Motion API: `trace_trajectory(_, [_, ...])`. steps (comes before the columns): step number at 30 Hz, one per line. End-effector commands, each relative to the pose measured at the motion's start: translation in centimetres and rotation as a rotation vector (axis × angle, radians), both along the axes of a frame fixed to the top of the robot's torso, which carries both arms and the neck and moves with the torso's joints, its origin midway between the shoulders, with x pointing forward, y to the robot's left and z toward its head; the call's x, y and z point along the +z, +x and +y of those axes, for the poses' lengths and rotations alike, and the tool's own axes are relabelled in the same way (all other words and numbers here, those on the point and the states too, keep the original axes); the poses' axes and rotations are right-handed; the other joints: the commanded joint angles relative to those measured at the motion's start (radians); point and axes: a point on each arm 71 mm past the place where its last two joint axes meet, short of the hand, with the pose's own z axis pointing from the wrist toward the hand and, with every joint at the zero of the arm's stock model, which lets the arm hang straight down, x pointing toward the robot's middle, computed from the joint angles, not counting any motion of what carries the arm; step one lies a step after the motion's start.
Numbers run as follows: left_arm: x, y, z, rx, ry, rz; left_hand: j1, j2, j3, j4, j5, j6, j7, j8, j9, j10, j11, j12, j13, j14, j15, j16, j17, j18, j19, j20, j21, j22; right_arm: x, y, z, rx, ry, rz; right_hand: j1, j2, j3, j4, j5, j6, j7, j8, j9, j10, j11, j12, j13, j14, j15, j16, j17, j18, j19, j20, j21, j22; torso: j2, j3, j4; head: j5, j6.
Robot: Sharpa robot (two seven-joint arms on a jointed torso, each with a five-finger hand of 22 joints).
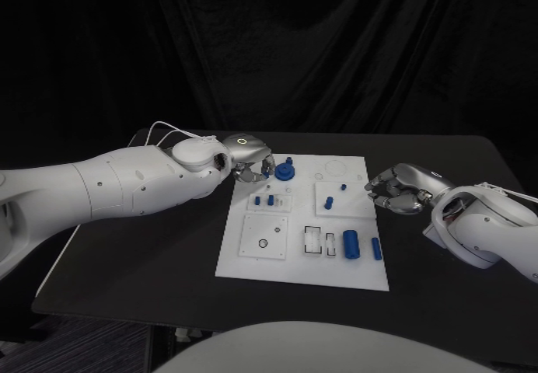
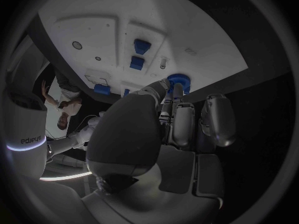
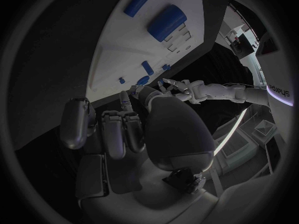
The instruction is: Assemble the parts on the task board
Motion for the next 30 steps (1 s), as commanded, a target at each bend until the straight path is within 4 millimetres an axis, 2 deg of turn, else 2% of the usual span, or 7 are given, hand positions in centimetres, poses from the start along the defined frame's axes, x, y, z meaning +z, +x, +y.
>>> trace_trajectory(1, [-0.5, -0.1, -0.3, -0.005, 0.018, 0.022, -0.003, -0.002, 0.006, 0.001, -0.004, -0.001, 0.006, 0.001, 0.000, 0.004, 0.003, -0.004, -0.001, -0.006, -0.001, -0.007, -0.002, 0.000, -0.009, -0.001, -0.006, 0.161, -0.1, 0.0, -0.1, -0.009, -0.002, 0.000, 0.000, -0.003, 0.006, -0.001, 0.005, 0.005, 0.002, 0.002, -0.001, 0.045, 0.003, -0.006, 0.209, 0.086, 0.004, -0.005, 0.205, 0.019, -0.006, 0.001, -0.004, 0.160, 0.000, -0.0002, 0.0002, -0.001, 0.000])
trace_trajectory(8, [-1.1, -0.3, -0.7, -0.013, 0.021, 0.038, -0.003, -0.002, 0.006, 0.000, -0.005, -0.004, 0.007, -0.001, -0.001, 0.007, 0.004, -0.003, -0.001, -0.008, 0.000, -0.010, -0.007, 0.001, -0.010, -0.001, -0.009, 0.161, -0.1, 0.0, -0.1, -0.008, -0.004, 0.004, 0.000, -0.003, 0.006, -0.001, 0.005, 0.005, 0.002, 0.002, -0.001, 0.045, 0.003, -0.006, 0.209, 0.086, 0.004, -0.005, 0.205, 0.019, -0.006, 0.001, -0.004, 0.160, 0.000, -0.0001, -0.0004, 0.002, 0.000])
trace_trajectory(13, [-1.5, -0.4, -0.9, -0.017, 0.023, 0.048, -0.003, -0.004, 0.007, -0.001, -0.004, -0.007, 0.007, -0.003, -0.003, 0.016, 0.004, -0.001, 0.000, -0.008, 0.001, -0.010, -0.006, 0.001, -0.010, 0.000, -0.009, 0.161, -0.2, 0.0, -0.1, -0.007, -0.005, 0.006, 0.000, -0.003, 0.006, -0.001, 0.005, 0.005, 0.002, 0.002, -0.001, 0.045, 0.003, -0.006, 0.209, 0.086, 0.004, -0.005, 0.205, 0.019, -0.006, 0.001, -0.004, 0.160, 0.000, 0.0000, -0.0002, -0.001, 0.000])
trace_trajectory(30, [-1.9, -0.4, -1.2, -0.013, 0.031, 0.061, -0.003, -0.006, 0.008, -0.004, -0.004, -0.010, 0.009, -0.006, -0.004, 0.023, 0.006, 0.000, 0.001, -0.010, 0.002, -0.015, -0.014, 0.002, -0.013, 0.001, -0.015, 0.159, -0.2, -0.1, -0.2, -0.009, -0.008, 0.012, 0.000, -0.003, 0.006, -0.001, 0.005, 0.005, 0.002, 0.002, -0.001, 0.045, 0.003, -0.006, 0.209, 0.086, 0.004, -0.005, 0.205, 0.019, -0.006, 0.001, -0.004, 0.160, 0.000, 0.0002, -0.0003, -0.001, 0.000])
